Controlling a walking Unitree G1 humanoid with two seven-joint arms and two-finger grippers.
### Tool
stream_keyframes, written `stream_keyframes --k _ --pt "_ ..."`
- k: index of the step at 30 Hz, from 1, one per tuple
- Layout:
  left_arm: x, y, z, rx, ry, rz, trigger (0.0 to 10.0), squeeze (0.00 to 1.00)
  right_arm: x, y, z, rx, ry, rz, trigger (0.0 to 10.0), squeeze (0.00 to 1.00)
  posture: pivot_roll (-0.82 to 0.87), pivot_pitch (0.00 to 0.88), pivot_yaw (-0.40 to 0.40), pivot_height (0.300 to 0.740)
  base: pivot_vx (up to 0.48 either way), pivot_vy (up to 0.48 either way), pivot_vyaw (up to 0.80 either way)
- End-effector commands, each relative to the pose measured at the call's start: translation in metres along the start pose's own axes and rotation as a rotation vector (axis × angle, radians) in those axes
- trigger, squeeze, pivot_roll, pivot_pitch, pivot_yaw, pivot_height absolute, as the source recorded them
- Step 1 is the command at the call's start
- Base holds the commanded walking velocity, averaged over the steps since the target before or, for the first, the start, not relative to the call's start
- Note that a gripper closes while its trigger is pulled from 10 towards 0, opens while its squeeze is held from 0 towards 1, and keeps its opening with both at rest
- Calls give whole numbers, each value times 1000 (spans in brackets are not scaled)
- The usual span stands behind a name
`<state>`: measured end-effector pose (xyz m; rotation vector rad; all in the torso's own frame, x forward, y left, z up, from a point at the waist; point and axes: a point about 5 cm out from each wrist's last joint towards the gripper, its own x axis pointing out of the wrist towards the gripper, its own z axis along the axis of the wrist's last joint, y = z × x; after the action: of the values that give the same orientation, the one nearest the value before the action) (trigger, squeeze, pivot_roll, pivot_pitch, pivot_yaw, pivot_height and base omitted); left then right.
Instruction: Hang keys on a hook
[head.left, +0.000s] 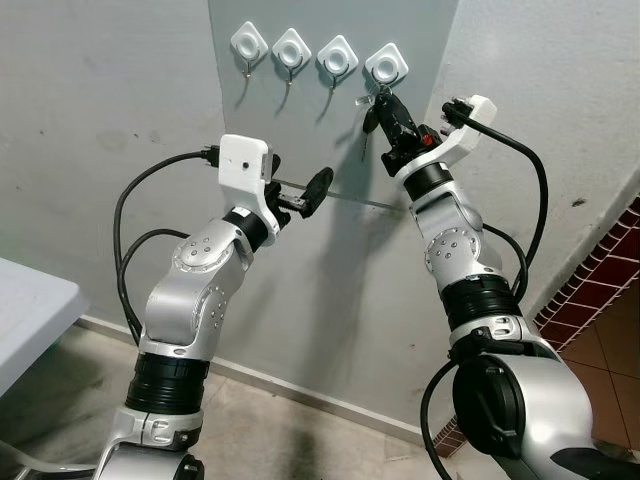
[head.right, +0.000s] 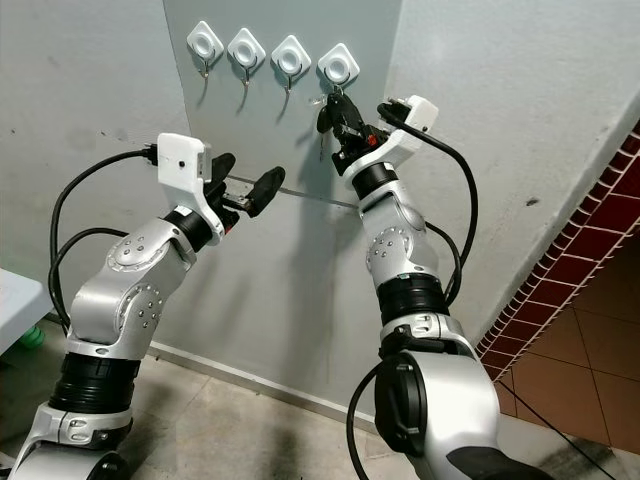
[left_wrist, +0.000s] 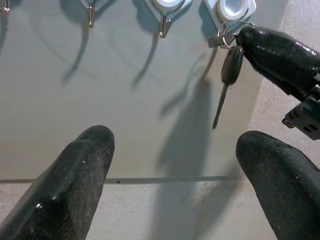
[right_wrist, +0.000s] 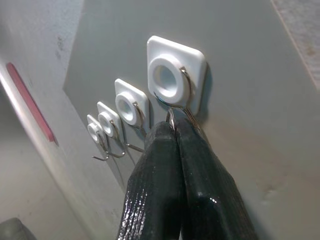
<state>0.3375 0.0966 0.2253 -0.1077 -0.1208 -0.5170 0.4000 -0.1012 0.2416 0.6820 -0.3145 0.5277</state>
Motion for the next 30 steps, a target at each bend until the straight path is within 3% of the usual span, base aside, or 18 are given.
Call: stream_keyframes --k 1,24,25,26,30 --pt "1 -1 7 2 -16 -10 10000 0 4 3 0 35 3 7 10000 0 -1 0 -24 740 0 0 0" --pt "-1 0 7 14 -19 4 10000 0 -8 0 -20 53 43 -9 10000 0 2 0 -24 740 0 0 0" --pt "-1 0 7 12 -19 4 10000 0 -9 0 -20 53 41 -9 10000 663 2 0 -24 740 0 0 0" --pt "-1 0 7 13 -19 5 10000 0 -9 0 -20 53 40 -8 10000 1000 2 0 -25 740 0 0 0" --pt "-1 0 6 18 -19 10 10000 0 -10 1 -21 43 36 -3 10000 1000 2 0 -26 740 0 0 0"
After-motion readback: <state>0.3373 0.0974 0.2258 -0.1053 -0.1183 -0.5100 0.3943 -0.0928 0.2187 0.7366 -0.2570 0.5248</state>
